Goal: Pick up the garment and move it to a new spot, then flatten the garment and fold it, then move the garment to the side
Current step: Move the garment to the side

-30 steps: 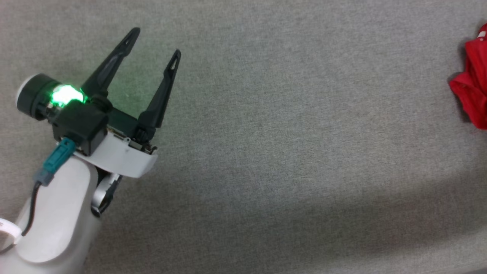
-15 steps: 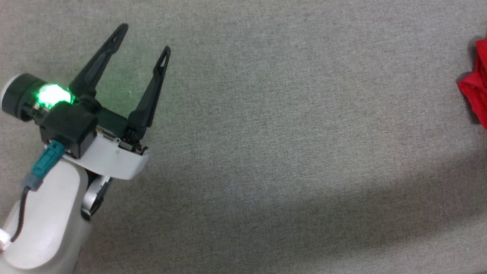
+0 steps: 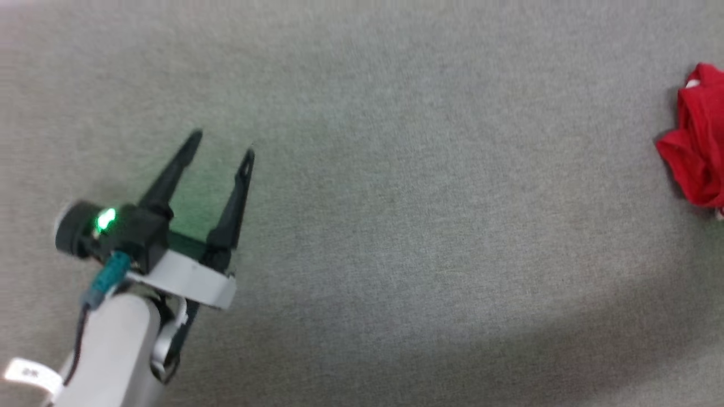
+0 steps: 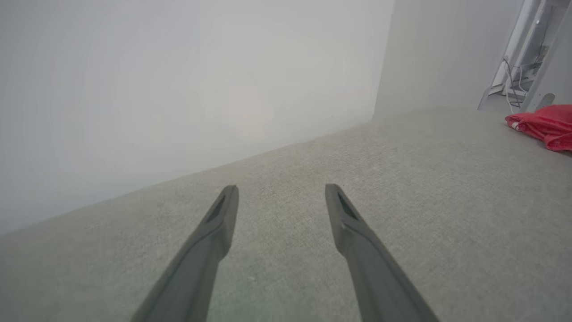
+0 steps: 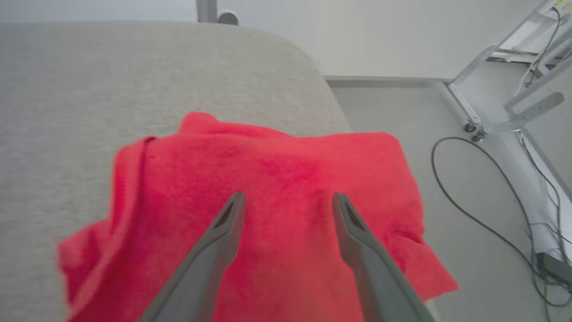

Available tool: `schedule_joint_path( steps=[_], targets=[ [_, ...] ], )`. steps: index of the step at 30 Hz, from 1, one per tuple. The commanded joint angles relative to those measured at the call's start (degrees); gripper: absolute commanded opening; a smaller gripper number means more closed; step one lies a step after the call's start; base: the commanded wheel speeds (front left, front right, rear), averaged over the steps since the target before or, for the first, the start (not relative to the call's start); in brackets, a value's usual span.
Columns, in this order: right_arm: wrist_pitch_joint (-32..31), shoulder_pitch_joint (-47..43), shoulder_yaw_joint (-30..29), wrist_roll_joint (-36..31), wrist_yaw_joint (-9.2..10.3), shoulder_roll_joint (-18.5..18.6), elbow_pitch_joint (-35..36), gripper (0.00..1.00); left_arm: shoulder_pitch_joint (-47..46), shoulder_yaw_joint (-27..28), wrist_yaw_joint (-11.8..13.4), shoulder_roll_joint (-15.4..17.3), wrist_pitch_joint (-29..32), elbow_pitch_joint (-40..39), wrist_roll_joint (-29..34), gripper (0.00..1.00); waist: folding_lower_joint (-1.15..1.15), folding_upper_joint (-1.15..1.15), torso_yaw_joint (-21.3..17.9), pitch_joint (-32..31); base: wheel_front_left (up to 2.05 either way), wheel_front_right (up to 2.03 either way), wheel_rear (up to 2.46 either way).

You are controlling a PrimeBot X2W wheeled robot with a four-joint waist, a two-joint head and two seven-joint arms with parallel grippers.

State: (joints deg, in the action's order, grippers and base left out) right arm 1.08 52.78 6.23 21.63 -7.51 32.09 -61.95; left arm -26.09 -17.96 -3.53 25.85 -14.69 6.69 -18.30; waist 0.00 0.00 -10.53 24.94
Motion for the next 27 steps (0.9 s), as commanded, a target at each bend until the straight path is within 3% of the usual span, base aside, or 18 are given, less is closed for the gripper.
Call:
schedule_joint_path(
  steps=[1, 9, 15, 27],
  targets=[
    [0.47, -2.51, 2.39, 2.11, 0.04, -1.25, 1.84, 1.0, 1.92, 0.29, 0.46, -0.7, -0.34, 1.06, -0.6, 1.0, 0.0, 0.0, 2.19, -4.92, 0.0, 0.0, 0.0],
    [4.87, -11.49, 10.15, 9.52, 0.04, -4.21, 9.14, 1.0, 8.27, 3.44, 1.56, -3.45, -0.47, 4.69, -1.74, 1.0, 0.0, 0.0, 6.24, -11.49, 0.0, 0.0, 0.0],
    [9.9, -15.57, 15.49, 9.8, 0.04, -8.12, 12.33, 1.0, 13.6, 7.38, 1.21, -5.37, -0.4, 7.49, -2.28, 1.0, 0.0, 0.0, 8.08, -16.25, 0.0, 0.0, 0.0],
    [14.05, -22.34, 16.53, 10.22, 0.04, -14.0, 18.42, 1.0, 19.08, 13.8, -0.25, -8.01, -0.4, 10.51, -1.63, 1.0, 0.0, 0.0, 10.27, -24.76, 0.0, 0.0, 0.0]
  ],
)
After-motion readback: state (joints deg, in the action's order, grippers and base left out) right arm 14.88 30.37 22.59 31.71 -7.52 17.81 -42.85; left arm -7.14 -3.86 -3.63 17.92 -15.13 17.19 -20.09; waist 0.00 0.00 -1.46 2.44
